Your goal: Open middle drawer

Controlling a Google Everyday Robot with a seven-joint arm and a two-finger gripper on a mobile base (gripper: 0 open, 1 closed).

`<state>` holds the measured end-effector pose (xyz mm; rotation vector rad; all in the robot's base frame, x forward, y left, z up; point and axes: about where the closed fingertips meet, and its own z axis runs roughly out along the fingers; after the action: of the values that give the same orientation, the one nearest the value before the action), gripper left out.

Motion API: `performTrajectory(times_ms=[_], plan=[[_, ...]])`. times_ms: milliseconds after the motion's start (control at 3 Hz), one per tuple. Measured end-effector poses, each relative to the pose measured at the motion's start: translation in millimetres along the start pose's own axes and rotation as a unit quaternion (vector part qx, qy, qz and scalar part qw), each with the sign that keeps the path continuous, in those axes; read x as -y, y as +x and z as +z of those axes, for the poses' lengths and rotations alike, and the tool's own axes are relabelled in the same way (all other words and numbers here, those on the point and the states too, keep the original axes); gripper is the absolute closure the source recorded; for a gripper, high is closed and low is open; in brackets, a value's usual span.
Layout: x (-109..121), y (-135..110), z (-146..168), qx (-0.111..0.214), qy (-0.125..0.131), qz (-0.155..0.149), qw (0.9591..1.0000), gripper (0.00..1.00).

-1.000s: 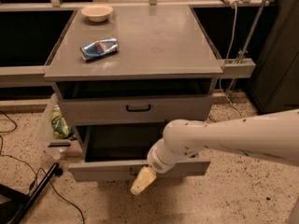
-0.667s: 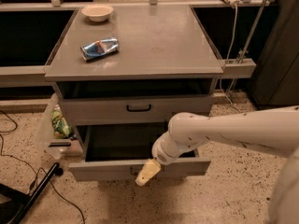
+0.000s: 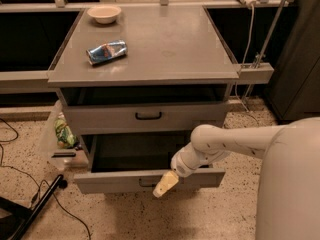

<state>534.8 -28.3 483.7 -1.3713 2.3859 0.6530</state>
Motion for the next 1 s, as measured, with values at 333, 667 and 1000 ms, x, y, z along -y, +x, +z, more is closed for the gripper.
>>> performTrajectory(times_ms=[333, 667, 1000], plan=[[7, 10, 25, 0.004, -0.031, 0.01, 0.9995, 0.0], [-4, 16, 45, 0.001, -0.067, 0.016, 0.9976, 0.0], [-14, 19, 45, 0.002, -0.081, 0.02, 0.9965, 0.0]])
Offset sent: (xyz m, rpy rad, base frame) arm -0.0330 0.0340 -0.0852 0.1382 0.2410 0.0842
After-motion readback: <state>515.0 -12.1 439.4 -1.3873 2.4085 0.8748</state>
